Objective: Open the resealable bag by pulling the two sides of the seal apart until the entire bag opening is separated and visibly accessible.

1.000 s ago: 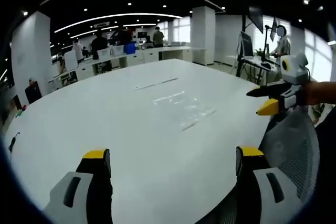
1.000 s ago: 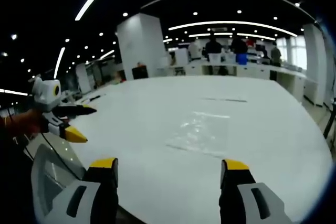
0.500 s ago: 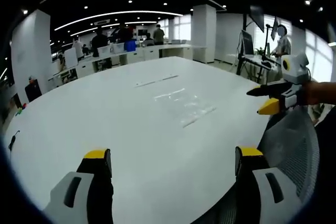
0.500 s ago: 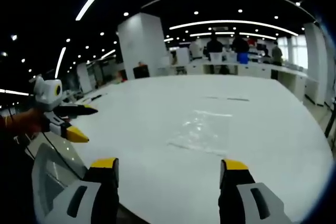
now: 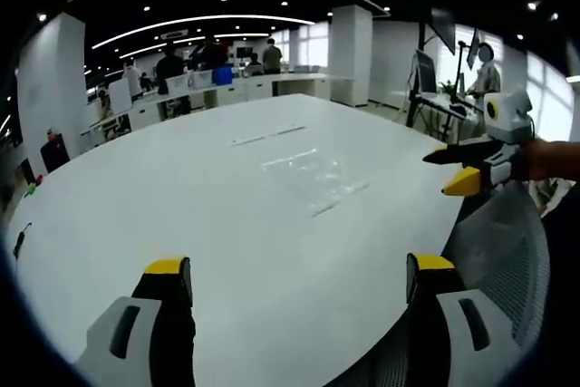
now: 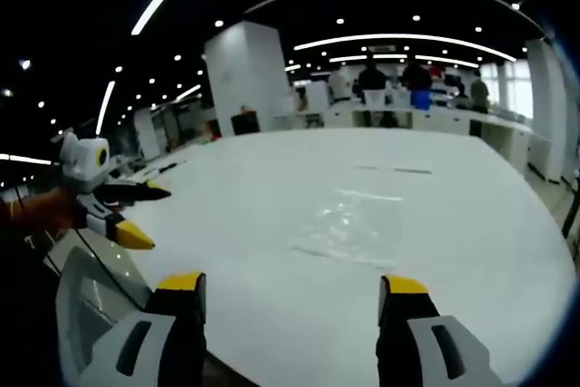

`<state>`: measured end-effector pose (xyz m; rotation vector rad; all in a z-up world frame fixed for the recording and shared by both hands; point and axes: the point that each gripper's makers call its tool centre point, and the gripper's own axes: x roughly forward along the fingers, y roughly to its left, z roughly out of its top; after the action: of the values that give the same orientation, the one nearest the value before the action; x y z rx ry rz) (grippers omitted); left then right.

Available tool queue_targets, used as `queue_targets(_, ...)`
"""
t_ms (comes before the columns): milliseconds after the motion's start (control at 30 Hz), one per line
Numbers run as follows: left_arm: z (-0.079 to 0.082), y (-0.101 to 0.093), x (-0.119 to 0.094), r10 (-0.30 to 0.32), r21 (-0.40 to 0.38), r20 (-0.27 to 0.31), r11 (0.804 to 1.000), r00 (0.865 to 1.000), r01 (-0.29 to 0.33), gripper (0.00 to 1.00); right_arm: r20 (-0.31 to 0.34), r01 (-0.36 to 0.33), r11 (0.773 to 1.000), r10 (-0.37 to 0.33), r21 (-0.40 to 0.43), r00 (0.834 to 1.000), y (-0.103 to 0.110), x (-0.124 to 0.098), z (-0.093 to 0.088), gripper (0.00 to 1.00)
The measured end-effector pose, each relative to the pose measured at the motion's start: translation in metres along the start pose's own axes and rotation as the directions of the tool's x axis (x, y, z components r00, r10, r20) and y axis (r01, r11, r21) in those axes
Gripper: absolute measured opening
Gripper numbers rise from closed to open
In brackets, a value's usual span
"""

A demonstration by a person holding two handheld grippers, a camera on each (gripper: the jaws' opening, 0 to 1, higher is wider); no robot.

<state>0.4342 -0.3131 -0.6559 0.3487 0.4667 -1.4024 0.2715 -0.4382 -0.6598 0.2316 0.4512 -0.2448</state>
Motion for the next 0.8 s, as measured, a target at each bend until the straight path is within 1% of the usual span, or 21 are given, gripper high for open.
queue_targets(467, -0.0051, -0.0025, -0.0004, -0.008, -0.004, -0.016, 1.0, 1.0, 0.007, 0.96, 0.0, 0.0, 1.0, 0.0, 0.007, 1.0, -0.0004, -0.0003, -0.0019, 0.76)
queue_targets(633, -0.0057, -0.0019, -0.0009, -0.008, -0.022, -0.014, 1.0, 1.0, 0.007, 0.95, -0.004, -0.003, 1.0, 0.003, 0.01, 1.0, 0.0004, 0.0002, -0.0032, 0.76)
queue_targets(700, -0.0067, -0.0021, -0.0008, -0.01, -0.02, -0.017, 1.0, 1.0, 0.01, 0.94, -0.005, -0.004, 1.0, 0.004, 0.011, 1.0, 0.0007, 0.0005, -0.0036, 0.76)
queue_targets(733, -0.0065, -0.0011, -0.0015, -0.002, -0.013, -0.019, 1.0, 1.0, 0.002, 0.93, -0.007, -0.005, 1.0, 0.005, 0.011, 1.0, 0.0008, 0.0007, -0.0039, 0.76)
queue_targets(800, -0.0016, -0.0004, -0.0033, 0.01, 0.001, 0.002, 1.0, 1.0, -0.01, 0.9, -0.006, -0.006, 1.0, 0.006, 0.011, 1.0, 0.0009, 0.0009, -0.0038, 0.76)
